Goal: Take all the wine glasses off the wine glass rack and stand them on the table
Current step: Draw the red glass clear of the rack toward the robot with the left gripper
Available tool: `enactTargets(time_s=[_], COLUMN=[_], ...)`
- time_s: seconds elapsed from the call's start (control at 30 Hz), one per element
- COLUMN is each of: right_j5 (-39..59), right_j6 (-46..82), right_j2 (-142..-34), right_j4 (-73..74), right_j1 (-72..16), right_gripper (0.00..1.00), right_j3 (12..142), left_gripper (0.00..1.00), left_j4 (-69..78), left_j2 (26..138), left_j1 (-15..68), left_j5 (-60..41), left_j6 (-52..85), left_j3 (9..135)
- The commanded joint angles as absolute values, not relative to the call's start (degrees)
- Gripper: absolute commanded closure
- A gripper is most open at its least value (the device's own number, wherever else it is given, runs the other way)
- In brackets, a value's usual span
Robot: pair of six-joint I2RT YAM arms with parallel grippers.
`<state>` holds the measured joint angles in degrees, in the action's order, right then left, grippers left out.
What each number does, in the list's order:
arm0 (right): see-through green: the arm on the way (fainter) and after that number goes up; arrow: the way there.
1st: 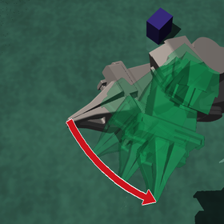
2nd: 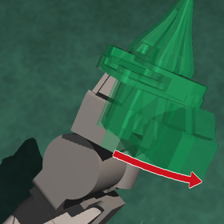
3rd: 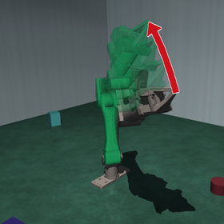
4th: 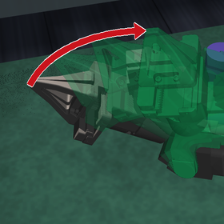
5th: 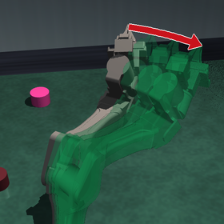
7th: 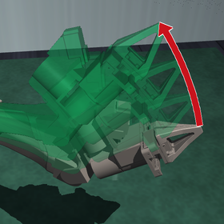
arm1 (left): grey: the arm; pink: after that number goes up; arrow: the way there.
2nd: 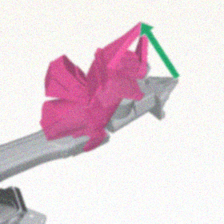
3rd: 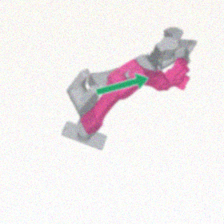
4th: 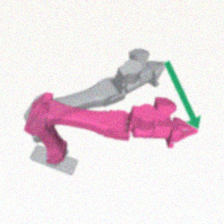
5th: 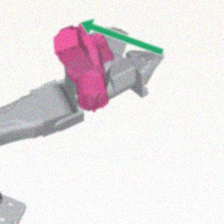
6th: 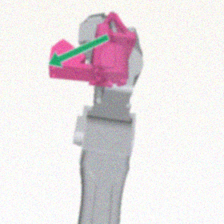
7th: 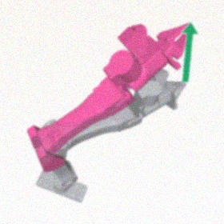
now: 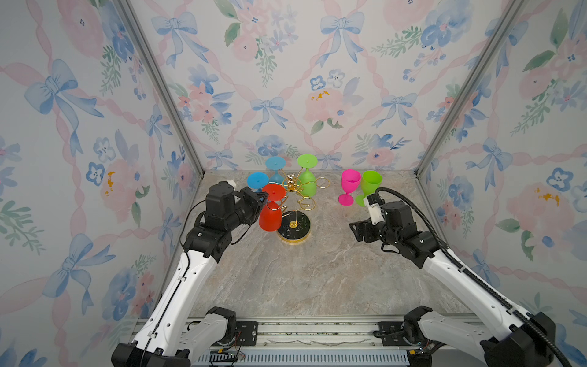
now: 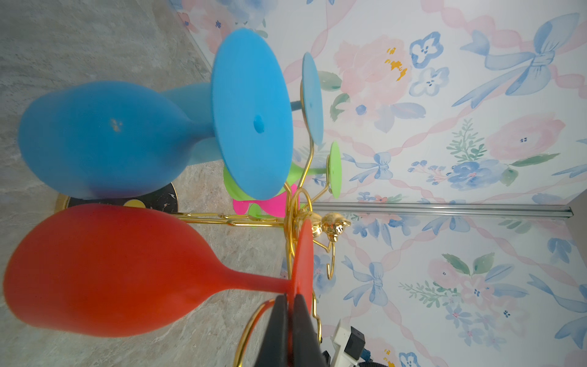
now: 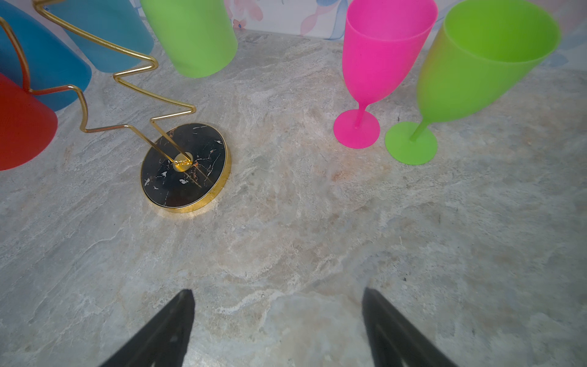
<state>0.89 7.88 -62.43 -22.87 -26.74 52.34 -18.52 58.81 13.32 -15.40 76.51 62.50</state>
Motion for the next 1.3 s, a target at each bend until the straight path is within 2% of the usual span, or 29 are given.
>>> enactTargets(time_s=[0.0, 0.23, 0.6, 1.03, 1.27], right_j5=[0.0, -0.07, 0.3, 0.82, 1.05], right_j6=[7.53, 7.72, 8.12, 8.96, 9.42], right_j2=[-61.04, -60.87, -60.92, -60.89, -61.23], right_j4=[-22.85, -23.03, -23.06, -23.04, -22.44], right_j1=[-27.25, -27.27, -27.26, -27.45, -27.46], right_gripper=[0.15, 0.15, 0.15, 0.15, 0.15], right_j3=[51.5, 51.7, 52.02, 52.21, 52.38], left_gripper=[1.0, 1.0, 1.0, 1.0, 1.0], left_j4=[-19.55, -19.6, -19.6, -28.67, -28.65], left_j2=[57.25, 54.28, 46.79, 38.97, 39.08], left_j1=[11.19, 5.39, 4.84, 0.9, 1.29], left_j5=[-15.44, -20.18, -21.29, -20.39, -28.77], left_j6=[74.66, 74.44, 75.41, 69.77, 65.73], left_j3=[62.97, 60.89, 54.68, 53.09, 53.44])
